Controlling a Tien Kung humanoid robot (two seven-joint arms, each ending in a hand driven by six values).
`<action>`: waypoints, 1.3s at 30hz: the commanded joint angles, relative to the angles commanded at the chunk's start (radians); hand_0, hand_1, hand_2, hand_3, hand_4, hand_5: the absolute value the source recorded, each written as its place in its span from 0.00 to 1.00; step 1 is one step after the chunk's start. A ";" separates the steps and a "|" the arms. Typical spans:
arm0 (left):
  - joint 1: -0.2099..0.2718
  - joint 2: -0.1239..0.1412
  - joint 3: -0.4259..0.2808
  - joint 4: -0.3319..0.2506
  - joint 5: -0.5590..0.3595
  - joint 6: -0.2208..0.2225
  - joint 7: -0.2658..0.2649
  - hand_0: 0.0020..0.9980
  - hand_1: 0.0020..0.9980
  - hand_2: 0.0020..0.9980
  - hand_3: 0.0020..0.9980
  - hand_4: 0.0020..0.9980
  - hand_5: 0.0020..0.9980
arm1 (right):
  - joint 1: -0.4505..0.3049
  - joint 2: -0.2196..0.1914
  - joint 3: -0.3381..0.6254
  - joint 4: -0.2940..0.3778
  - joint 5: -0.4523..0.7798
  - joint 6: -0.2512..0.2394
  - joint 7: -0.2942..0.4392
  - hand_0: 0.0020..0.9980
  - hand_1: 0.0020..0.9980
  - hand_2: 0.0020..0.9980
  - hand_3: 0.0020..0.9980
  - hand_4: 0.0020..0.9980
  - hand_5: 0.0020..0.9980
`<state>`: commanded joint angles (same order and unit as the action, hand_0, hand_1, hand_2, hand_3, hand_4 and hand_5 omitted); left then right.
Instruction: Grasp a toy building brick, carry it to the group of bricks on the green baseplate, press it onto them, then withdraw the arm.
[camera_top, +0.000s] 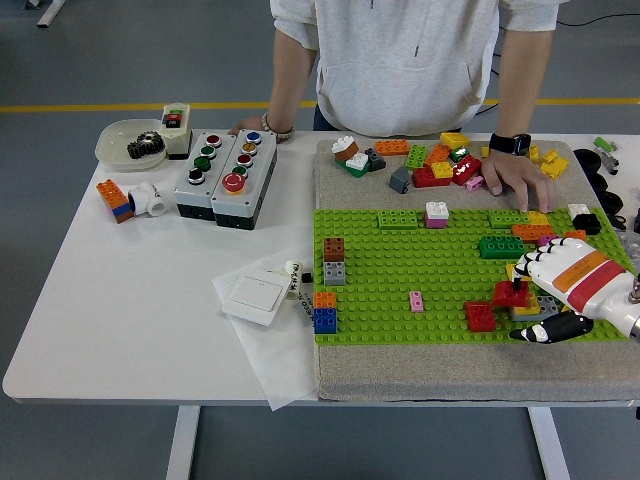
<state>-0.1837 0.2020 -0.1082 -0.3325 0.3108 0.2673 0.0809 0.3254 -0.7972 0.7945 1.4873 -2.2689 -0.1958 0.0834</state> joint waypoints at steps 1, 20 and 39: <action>0.000 0.000 0.000 0.000 -0.001 0.000 0.000 0.75 0.74 0.73 0.59 0.61 0.65 | -0.002 0.000 0.003 -0.001 0.000 0.000 0.000 0.57 0.57 0.66 0.54 1.00 0.63; -0.001 0.001 0.001 0.001 -0.004 0.001 -0.001 0.74 0.74 0.73 0.58 0.61 0.65 | -0.041 -0.011 0.042 0.010 0.000 -0.001 0.010 0.57 0.57 0.66 0.54 1.00 0.63; -0.001 0.001 0.002 0.001 -0.005 0.001 -0.002 0.75 0.74 0.73 0.58 0.61 0.65 | -0.051 -0.013 0.058 -0.001 0.000 0.001 0.009 0.57 0.57 0.66 0.54 1.00 0.64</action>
<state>-0.1844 0.2033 -0.1063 -0.3317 0.3054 0.2682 0.0792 0.2740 -0.8098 0.8526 1.4865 -2.2689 -0.1945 0.0927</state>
